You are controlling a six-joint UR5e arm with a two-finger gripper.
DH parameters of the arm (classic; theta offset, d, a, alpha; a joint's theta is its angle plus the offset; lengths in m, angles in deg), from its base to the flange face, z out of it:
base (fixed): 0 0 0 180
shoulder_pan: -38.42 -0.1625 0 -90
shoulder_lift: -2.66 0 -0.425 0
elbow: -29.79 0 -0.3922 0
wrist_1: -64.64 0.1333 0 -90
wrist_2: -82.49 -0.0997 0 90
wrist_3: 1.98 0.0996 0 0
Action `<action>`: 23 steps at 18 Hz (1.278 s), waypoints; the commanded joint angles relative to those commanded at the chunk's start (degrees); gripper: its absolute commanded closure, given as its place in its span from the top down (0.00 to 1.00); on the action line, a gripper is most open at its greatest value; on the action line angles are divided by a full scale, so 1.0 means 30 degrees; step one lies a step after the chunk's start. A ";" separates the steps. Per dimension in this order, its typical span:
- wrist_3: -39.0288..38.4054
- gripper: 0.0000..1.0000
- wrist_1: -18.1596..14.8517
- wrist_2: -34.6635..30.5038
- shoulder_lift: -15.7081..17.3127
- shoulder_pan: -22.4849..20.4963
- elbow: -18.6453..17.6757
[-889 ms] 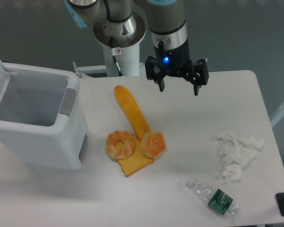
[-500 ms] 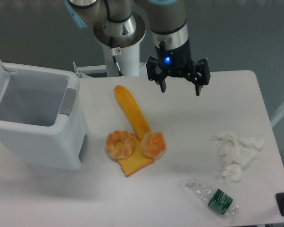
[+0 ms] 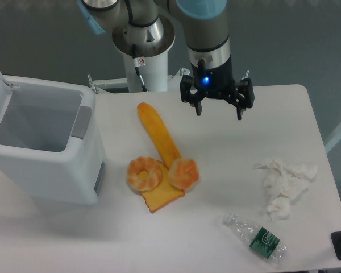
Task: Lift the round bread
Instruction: 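Move the open gripper down toward the round orange bread roll, then lower the gripper over the round roll beside the baguette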
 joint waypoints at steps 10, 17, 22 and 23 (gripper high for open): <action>-0.0438 1.00 0.0352 0.0090 -0.1082 0.0088 -0.0910; -0.0351 1.00 0.0440 0.0354 -0.3397 0.0937 -0.1144; -0.0293 1.00 0.0528 0.0907 -0.4102 0.1172 -0.1115; -0.0293 1.00 0.0528 0.1346 -0.4102 0.1085 -0.1057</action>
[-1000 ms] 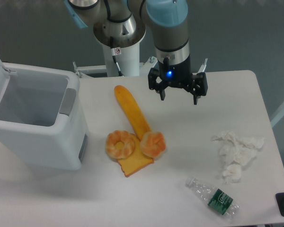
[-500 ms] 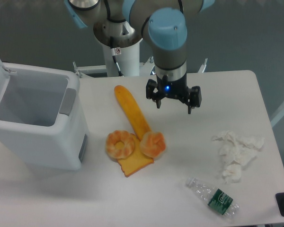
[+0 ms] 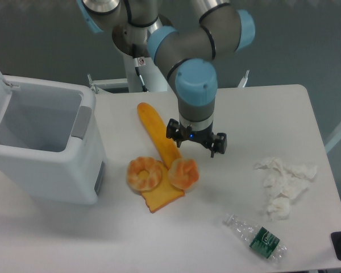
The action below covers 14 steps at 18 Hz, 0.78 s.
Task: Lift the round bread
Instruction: 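Lower the gripper over the round roll beside the baguette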
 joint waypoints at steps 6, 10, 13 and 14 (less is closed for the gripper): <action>0.0408 1.00 0.0671 0.1812 -0.1287 -0.0264 0.0614; 0.0439 1.00 0.0879 0.2231 -0.1523 -0.0323 -0.0028; 0.0410 1.00 0.0850 0.2173 -0.1639 -0.0294 -0.0116; 0.0352 1.00 0.0850 0.2114 -0.1757 -0.0265 -0.0349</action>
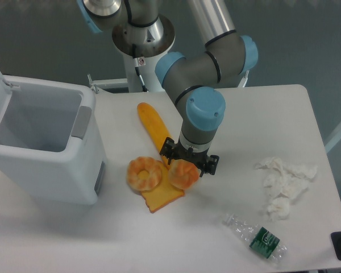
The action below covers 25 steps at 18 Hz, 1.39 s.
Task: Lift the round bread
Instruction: 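Lower the gripper over the round roll beside the baguette, then close the gripper fingers around the round orange roll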
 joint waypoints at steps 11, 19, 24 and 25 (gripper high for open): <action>-0.0322 1.00 0.0000 -0.0498 -0.0089 0.0233 -0.0383; -0.0323 0.96 0.0000 -0.0792 -0.0470 0.0439 -0.0325; -0.0265 0.45 -0.0029 -0.0821 -0.0470 0.0557 -0.0237; -0.0264 0.31 -0.0029 -0.0792 -0.0441 0.0557 -0.0237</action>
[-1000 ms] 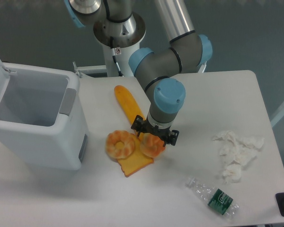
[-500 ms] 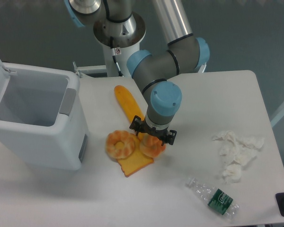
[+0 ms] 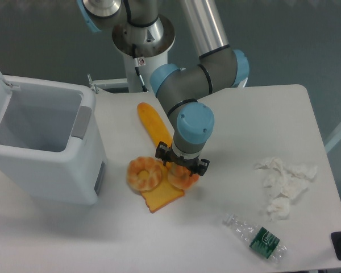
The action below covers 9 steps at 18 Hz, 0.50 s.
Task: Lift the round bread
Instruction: 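Close the gripper fingers around the round orange roll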
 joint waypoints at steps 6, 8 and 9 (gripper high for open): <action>-0.0088 0.00 0.0000 -0.0029 0.0001 0.0000 -0.0030; -0.0117 0.00 -0.0029 -0.0029 -0.0029 0.0000 0.0145; -0.0030 0.00 -0.0058 0.0000 0.0000 -0.0029 0.0291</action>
